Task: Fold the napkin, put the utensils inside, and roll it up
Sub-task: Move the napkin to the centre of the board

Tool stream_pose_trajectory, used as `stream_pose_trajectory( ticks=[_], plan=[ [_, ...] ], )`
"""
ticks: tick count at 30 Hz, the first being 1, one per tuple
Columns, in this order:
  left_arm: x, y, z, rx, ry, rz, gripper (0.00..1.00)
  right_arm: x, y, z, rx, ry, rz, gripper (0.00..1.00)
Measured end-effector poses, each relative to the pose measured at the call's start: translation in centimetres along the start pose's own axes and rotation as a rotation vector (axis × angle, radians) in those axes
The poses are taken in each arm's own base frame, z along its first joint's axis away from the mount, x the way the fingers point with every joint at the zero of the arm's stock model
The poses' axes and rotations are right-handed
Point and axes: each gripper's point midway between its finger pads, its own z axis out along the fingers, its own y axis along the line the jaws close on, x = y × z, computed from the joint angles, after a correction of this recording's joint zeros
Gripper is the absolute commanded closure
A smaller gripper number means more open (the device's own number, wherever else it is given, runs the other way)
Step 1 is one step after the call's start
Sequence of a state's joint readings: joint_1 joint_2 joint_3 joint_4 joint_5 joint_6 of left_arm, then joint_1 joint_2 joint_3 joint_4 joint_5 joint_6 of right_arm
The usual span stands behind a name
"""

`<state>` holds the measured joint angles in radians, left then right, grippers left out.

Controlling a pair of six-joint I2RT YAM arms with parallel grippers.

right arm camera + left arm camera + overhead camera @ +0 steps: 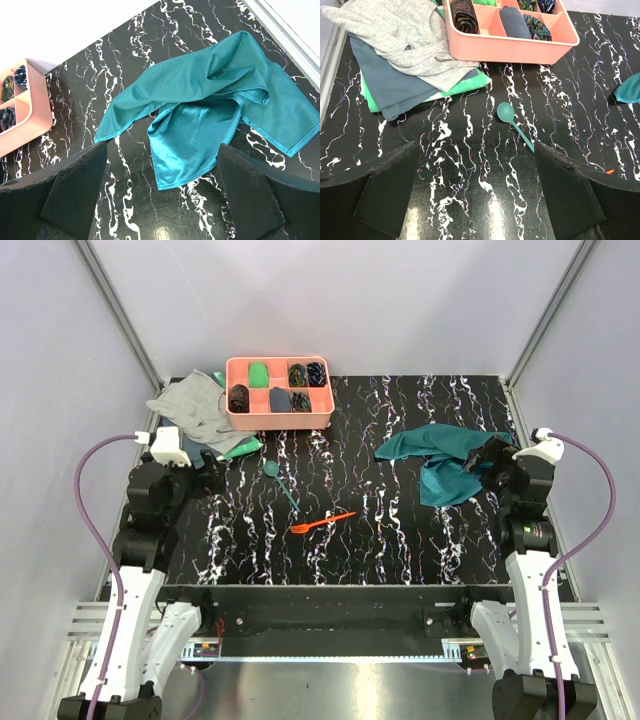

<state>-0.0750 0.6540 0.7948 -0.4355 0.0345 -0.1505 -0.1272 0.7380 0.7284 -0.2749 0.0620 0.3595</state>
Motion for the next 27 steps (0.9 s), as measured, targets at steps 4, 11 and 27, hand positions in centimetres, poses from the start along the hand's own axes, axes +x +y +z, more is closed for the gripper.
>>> stream_pose_trajectory(
  ticks=[4, 11, 27],
  plan=[
    [0.1, 0.0, 0.1, -0.002, 0.004, 0.0, 0.01, 0.1, 0.0, 0.1, 0.001, 0.003, 0.0, 0.0],
    [-0.1, 0.0, 0.0, 0.001, -0.003, 0.005, 0.01, 2.2, 0.3, 2.2, -0.012, 0.12, 0.002, 0.1],
    [1.3, -0.5, 1.4, 0.057, 0.058, 0.075, 0.01, 13.4, 13.5, 15.7, -0.145, 0.588, -0.125, 0.2]
  ],
)
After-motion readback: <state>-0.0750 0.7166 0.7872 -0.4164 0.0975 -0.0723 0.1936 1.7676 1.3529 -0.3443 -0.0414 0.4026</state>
